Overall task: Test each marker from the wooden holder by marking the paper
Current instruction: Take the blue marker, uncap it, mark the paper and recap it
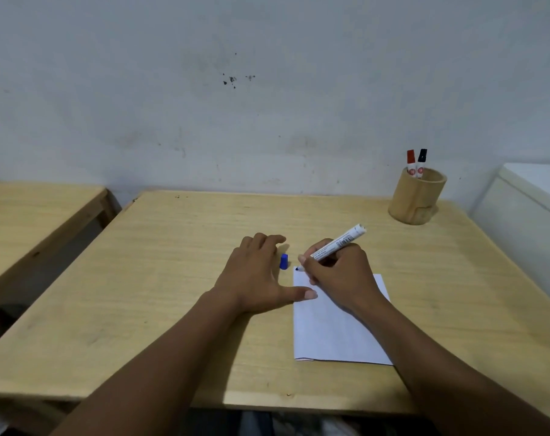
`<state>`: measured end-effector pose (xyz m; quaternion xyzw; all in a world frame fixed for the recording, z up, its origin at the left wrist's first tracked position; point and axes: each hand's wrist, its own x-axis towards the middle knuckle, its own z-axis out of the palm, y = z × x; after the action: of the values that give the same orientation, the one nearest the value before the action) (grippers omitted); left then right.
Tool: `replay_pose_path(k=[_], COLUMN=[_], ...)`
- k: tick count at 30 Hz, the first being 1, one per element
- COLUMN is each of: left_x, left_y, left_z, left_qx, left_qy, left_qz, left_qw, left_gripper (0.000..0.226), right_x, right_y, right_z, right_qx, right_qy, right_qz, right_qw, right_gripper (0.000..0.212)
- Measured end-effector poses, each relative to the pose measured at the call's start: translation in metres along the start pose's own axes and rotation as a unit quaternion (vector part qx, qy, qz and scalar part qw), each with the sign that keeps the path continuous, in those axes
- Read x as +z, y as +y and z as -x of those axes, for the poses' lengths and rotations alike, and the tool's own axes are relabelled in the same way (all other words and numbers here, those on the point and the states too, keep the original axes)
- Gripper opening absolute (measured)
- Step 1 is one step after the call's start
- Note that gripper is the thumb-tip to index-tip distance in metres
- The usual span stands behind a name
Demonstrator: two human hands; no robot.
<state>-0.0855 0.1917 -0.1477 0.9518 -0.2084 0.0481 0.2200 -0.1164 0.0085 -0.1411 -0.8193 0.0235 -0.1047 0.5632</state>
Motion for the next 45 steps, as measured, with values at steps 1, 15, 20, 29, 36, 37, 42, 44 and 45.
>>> replay_pose_path(k=[1, 15, 20, 29, 36, 37, 42, 44, 45], left_x=[0.0, -0.003, -0.014, -0.068, -0.069, -0.067, -0.056, -0.052, -0.05], left_y=[0.0, -0.002, -0.001, 0.063, 0.109, 0.112, 0.125, 0.128, 0.129], left_z=[0.0, -0.001, -0.01, -0.084, -0.125, -0.128, -0.14, -0.144, -0.146], left_qx=[0.0, -0.035, -0.062, -0.112, -0.105, -0.105, -0.108, -0.107, -0.107], left_qy=[0.001, 0.001, 0.025, 0.04, 0.013, 0.011, 0.024, 0.038, 0.045], left_qz=[0.001, 0.09, 0.201, 0.602, 0.682, 0.684, 0.679, 0.666, 0.657], left_qw=[1.0, 0.995, 0.977, 0.79, 0.724, 0.722, 0.726, 0.737, 0.745], left_gripper=[0.116, 0.081, 0.012, 0.02, 0.029, 0.031, 0.034, 0.032, 0.031], right_x=[0.0, -0.017, -0.049, -0.105, -0.116, -0.117, -0.118, -0.116, -0.116], right_y=[0.0, -0.012, -0.03, -0.084, -0.096, -0.096, -0.091, -0.086, -0.083], right_z=[0.0, -0.013, -0.039, -0.065, -0.079, -0.081, -0.09, -0.094, -0.096], right_qx=[-0.004, 0.128, 0.199, 0.105, 0.061, 0.058, 0.05, 0.05, 0.051], right_qy=[-0.001, 0.068, 0.115, 0.036, 0.063, 0.065, 0.059, 0.058, 0.056], right_qz=[0.005, -0.216, -0.359, -0.34, -0.373, -0.379, -0.386, -0.395, -0.398], right_qw=[1.0, 0.966, 0.905, 0.934, 0.924, 0.921, 0.919, 0.916, 0.914], right_gripper=[0.01, 0.011, 0.011, 0.016, 0.014, 0.013, 0.011, 0.011, 0.011])
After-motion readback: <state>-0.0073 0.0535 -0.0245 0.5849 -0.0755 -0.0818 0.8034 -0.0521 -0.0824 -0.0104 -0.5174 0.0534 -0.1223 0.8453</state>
